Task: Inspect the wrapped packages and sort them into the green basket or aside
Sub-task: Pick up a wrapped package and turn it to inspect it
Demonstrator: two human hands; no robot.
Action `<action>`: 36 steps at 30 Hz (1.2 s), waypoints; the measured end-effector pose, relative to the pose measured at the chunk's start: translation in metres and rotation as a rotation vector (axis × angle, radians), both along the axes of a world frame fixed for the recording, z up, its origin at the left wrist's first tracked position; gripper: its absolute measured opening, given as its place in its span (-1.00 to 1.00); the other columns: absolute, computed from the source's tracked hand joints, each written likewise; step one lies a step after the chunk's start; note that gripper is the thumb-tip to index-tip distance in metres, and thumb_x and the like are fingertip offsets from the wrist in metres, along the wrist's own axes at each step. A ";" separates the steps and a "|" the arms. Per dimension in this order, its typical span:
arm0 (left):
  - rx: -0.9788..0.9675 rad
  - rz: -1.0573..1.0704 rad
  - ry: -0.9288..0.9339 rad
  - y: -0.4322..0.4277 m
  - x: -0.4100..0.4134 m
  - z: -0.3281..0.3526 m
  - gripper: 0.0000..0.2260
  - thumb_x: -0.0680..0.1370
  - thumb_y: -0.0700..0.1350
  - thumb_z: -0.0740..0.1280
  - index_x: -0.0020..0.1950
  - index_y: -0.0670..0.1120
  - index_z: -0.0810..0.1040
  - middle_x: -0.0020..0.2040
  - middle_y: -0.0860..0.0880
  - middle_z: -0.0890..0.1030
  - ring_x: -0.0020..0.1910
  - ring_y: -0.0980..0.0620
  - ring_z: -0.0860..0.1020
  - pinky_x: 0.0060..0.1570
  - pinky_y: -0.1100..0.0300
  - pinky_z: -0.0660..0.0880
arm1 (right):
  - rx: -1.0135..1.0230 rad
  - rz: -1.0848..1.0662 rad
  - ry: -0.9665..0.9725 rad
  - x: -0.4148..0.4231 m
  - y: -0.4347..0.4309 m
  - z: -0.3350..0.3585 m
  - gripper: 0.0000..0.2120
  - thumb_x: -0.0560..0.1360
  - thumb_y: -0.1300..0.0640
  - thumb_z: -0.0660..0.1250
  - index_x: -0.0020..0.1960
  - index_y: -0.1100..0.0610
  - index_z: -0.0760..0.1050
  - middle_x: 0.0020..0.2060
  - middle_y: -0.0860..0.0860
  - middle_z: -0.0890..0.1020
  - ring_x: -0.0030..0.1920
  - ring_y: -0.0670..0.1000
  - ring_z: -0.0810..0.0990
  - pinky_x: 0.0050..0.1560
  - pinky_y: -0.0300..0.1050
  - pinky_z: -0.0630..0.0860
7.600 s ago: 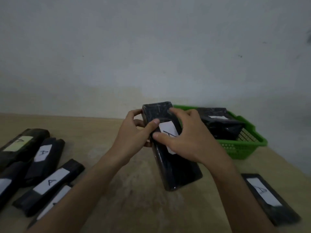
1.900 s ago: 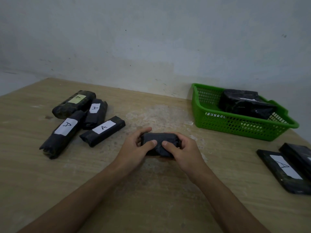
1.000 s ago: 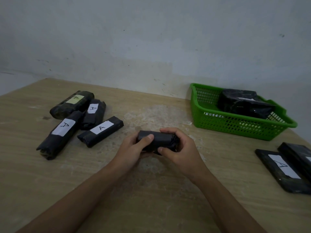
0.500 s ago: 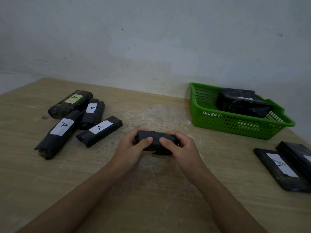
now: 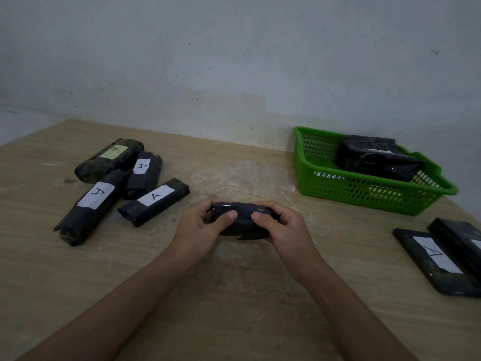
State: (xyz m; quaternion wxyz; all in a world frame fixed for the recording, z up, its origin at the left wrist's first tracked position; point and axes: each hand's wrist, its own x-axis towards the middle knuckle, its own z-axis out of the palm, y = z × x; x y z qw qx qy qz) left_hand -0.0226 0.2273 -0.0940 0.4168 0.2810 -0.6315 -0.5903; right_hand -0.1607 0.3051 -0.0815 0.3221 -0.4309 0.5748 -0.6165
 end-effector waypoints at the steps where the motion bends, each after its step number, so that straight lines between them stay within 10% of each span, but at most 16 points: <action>1: -0.010 0.000 0.002 0.000 0.001 0.002 -0.91 0.49 -0.23 0.35 -0.07 -0.05 0.57 -0.14 -0.02 0.66 -0.14 0.10 0.64 -0.18 0.34 0.54 | -0.002 0.010 0.005 -0.001 0.000 0.001 -0.83 0.48 0.34 0.33 -0.07 0.12 0.63 -0.15 0.13 0.67 -0.10 0.09 0.65 0.06 0.18 0.59; 6: 0.060 -0.003 0.081 0.000 0.001 0.003 -0.96 0.46 -0.17 0.36 -0.11 -0.09 0.58 -0.12 -0.07 0.65 -0.08 0.00 0.62 -0.03 0.15 0.57 | -0.031 0.061 0.042 -0.001 0.003 0.002 -0.77 0.45 0.39 0.34 -0.01 0.12 0.63 -0.07 0.08 0.70 -0.06 0.01 0.66 -0.03 -0.10 0.59; 13: -0.003 0.050 0.021 0.001 -0.002 0.005 -0.91 0.50 -0.27 0.32 -0.12 -0.10 0.57 -0.13 0.02 0.61 -0.23 0.24 0.60 -0.24 0.41 0.52 | -0.091 0.092 0.219 -0.006 0.005 0.002 -0.78 0.44 0.30 0.40 0.07 0.14 0.61 -0.01 0.03 0.69 0.00 -0.05 0.65 -0.04 -0.21 0.55; 20: 0.568 -0.175 0.346 -0.002 0.001 0.013 -0.75 0.51 -0.09 0.23 0.09 -0.19 0.53 0.10 -0.23 0.61 0.11 -0.18 0.59 0.06 -0.06 0.57 | -0.210 0.137 0.104 -0.006 0.005 0.007 -0.55 0.33 0.38 0.45 0.15 0.05 0.51 0.08 0.00 0.63 0.03 -0.08 0.64 -0.03 -0.25 0.55; 28: -0.236 -0.080 0.081 0.002 0.010 0.010 -0.76 0.52 -0.11 0.25 0.17 0.05 0.48 0.10 -0.02 0.58 0.07 0.14 0.59 -0.07 0.33 0.54 | -0.161 0.055 0.284 -0.008 0.010 0.016 -0.60 0.40 0.42 0.40 0.05 -0.03 0.57 -0.05 -0.08 0.67 -0.07 -0.17 0.64 -0.14 -0.31 0.54; 36: -0.361 -0.102 0.045 0.003 0.008 0.006 -0.75 0.47 -0.16 0.31 0.10 0.10 0.50 0.03 0.13 0.59 0.02 0.13 0.61 -0.06 0.34 0.54 | -0.153 0.019 0.298 -0.006 0.009 0.010 -0.78 0.39 0.06 0.39 0.03 0.01 0.62 -0.08 -0.03 0.68 -0.07 -0.01 0.66 -0.10 -0.20 0.59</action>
